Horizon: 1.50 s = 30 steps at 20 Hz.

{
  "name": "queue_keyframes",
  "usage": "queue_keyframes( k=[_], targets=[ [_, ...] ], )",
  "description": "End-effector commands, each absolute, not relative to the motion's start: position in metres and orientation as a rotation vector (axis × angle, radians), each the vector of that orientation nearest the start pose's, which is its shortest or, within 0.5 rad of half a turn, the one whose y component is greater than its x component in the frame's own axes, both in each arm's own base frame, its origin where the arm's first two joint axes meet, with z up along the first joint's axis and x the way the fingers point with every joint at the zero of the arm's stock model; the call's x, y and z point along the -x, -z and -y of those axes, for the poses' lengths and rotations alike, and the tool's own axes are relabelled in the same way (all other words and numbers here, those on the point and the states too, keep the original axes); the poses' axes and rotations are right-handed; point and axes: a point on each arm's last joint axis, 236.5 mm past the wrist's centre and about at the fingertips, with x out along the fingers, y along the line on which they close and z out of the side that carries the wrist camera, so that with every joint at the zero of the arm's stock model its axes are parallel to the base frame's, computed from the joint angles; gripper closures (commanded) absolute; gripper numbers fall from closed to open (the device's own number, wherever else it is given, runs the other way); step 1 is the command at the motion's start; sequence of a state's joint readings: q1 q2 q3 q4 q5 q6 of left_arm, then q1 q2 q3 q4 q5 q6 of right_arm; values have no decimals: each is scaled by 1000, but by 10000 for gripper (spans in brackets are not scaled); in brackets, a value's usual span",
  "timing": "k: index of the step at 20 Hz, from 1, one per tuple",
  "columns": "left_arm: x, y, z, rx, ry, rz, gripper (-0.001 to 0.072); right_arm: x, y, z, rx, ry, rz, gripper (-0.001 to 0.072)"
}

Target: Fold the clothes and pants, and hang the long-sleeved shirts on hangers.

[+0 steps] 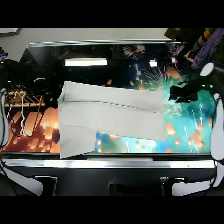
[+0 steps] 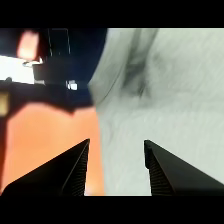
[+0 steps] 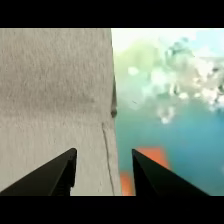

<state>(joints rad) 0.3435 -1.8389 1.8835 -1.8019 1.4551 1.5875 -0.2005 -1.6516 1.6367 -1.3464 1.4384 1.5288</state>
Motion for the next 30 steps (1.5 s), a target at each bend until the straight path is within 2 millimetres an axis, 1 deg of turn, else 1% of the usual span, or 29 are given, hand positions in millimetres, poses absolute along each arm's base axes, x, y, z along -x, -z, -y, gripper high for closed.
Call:
queue_keyframes(
  k=[1, 3, 5, 6, 7, 9, 11, 12, 13, 14, 16, 18, 21, 23, 26, 28, 30],
  targets=[
    [-427, -18, -129, 495, -102, -1382, 287, -412, -22, 44, -378, -98, -1369, 292],
    [-384, -7, -128, 568, -142, -1401, 287, -387, -12, 29, -486, -162, -1378, 293],
    [-338, 12, -112, 637, -166, -1435, 287, -365, -2, 8, -568, -211, -1391, 293],
    [-319, 23, -99, 681, -173, -1431, 287, -355, 1, -3, -600, -235, -1402, 293],
    [-305, 33, -86, 731, -179, -1403, 287, -347, 2, -14, -641, -259, -1407, 294],
    [-286, 49, -60, 829, -177, -1343, 286, -332, 0, -26, -680, -283, -1418, 295],
    [-263, 67, -35, 895, -164, -1337, 284, -321, -6, -32, -681, -301, -1425, 296],
    [-253, 76, -25, 912, -152, -1349, 243, -318, -11, -33, -681, -304, -1425, 296],
    [-244, 84, -17, 920, -141, -1362, 224, -317, -17, -34, -680, -303, -1417, 296],
    [-236, 92, -10, 927, -124, -1378, 223, -316, -23, -35, -682, -294, -1403, 296],
    [-230, 98, -1, 940, -97, -1387, 223, -314, -35, -36, -664, -297, -1371, 296],
    [-233, 97, 4, 945, -65, -1366, 224, -309, -46, -37, -645, -304, -1350, 297],
    [-239, 98, 3, 937, -65, -1343, 225, -306, -58, -39, -635, -301, -1321, 297],
    [-242, 100, 2, 930, -77, -1333, 224, -304, -63, -40, -637, -295, -1311, 297],
    [-252, 98, 0, 963, -91, -1293, 229, -297, -69, -42, -626, -307, -1313, 297],
    [-254, 96, 2, 977, -88, -1286, 229, -298, -73, -42, -618, -305, -1292, 295],
    [-253, 97, 3, 981, -85, -1293, 246, -301, -78, -41, -609, -297, -1260, 295]
  ],
)
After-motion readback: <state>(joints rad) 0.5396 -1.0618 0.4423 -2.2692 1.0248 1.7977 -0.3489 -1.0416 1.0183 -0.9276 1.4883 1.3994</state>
